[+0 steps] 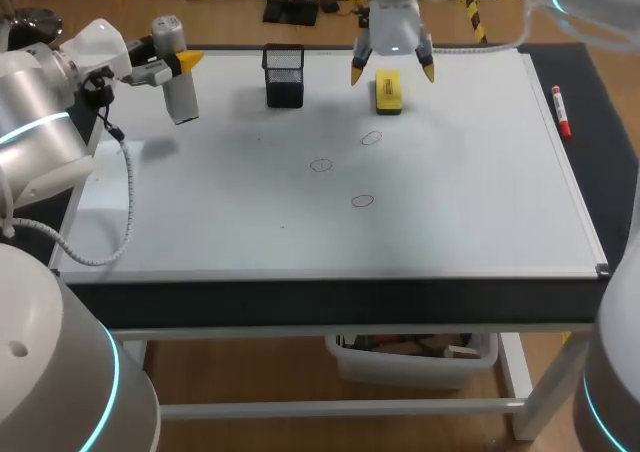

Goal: Pick up the inspection probe, press it on each red-marked spot on the whiteboard one by one, put down the probe, pick up the eraser, and wipe off all the red marks.

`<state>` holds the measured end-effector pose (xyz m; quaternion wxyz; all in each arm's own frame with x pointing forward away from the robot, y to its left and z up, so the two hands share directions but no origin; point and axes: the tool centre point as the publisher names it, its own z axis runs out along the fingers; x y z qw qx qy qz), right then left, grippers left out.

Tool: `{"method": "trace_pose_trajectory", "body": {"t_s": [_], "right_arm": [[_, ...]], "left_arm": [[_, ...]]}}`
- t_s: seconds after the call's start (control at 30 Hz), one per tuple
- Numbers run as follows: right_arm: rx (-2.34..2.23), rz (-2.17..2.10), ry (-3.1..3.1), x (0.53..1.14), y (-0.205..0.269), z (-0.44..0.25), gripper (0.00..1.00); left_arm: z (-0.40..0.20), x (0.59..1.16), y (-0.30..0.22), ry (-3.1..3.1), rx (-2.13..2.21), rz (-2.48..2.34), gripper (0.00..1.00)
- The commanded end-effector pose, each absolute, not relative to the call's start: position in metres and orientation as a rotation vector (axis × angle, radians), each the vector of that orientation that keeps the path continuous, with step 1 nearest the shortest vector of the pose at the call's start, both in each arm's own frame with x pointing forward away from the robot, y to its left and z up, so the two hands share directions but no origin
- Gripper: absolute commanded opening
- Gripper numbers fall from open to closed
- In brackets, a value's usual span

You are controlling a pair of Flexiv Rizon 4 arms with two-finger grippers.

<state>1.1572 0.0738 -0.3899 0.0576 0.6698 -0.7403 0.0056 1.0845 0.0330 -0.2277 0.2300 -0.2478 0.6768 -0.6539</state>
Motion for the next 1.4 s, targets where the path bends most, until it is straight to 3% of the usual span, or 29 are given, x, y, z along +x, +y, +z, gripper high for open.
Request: {"method": "trace_pose_trajectory", "body": {"t_s": [0.03,1.4], "right_arm": [[1.925,0.050,-2.227,1.163,0.077,-0.392,1.00],[2.096,-0.165,-2.223,1.155,0.073,-0.421,1.00]], "left_arm": [[-0.228,1.085,0.032,1.855,-0.681,-1.799,0.00],[-0.228,1.085,0.032,1.855,-0.681,-1.799,0.00]]}}
